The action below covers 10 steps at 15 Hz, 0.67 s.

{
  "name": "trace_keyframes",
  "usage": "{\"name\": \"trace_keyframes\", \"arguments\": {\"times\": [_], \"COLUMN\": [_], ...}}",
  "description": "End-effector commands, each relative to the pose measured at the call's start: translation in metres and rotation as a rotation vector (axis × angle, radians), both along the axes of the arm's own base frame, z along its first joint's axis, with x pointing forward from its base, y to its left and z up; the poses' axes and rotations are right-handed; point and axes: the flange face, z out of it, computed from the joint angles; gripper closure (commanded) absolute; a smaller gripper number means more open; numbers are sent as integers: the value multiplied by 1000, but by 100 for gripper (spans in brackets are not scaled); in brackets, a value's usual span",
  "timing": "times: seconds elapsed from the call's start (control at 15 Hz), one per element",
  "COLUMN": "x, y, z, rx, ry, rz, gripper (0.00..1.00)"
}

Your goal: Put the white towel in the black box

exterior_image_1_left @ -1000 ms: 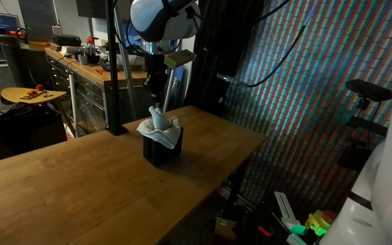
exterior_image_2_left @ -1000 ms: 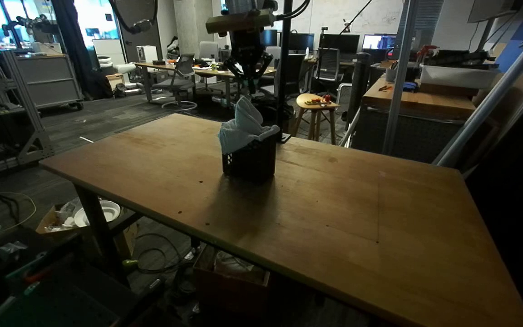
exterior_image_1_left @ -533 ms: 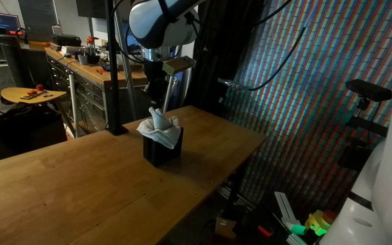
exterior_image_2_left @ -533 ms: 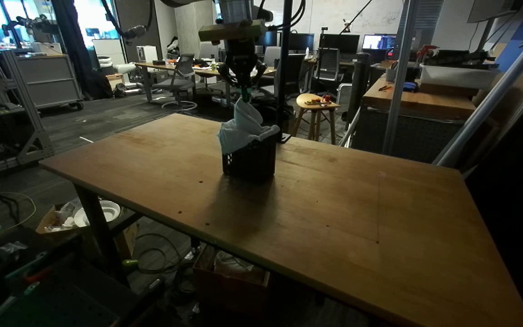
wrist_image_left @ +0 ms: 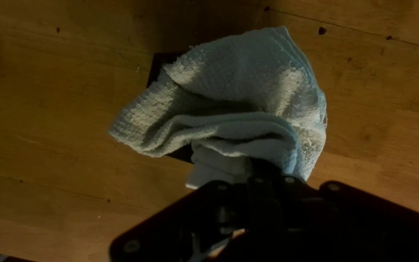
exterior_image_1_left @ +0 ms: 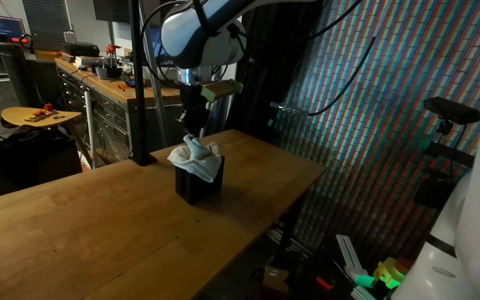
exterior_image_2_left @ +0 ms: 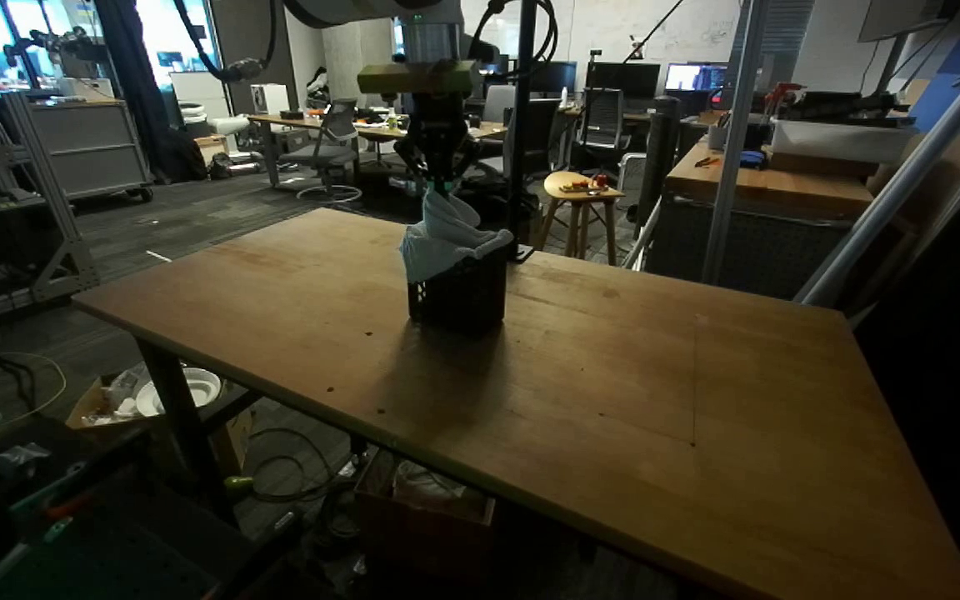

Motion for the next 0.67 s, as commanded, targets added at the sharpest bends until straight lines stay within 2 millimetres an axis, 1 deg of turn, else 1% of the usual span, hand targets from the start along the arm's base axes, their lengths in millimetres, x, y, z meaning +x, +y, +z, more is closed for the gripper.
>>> {"name": "trace_keyframes", "arguments": {"times": [0.0,0.2,0.6], "x": [-8,-11,-6], "y": [-8,-18,-51], "z": [-7,-19,-33], "rx": [48,72,83], "ry": [10,21,20], "rz": [-29,-48,-49], "gripper": [100,100,100]}}
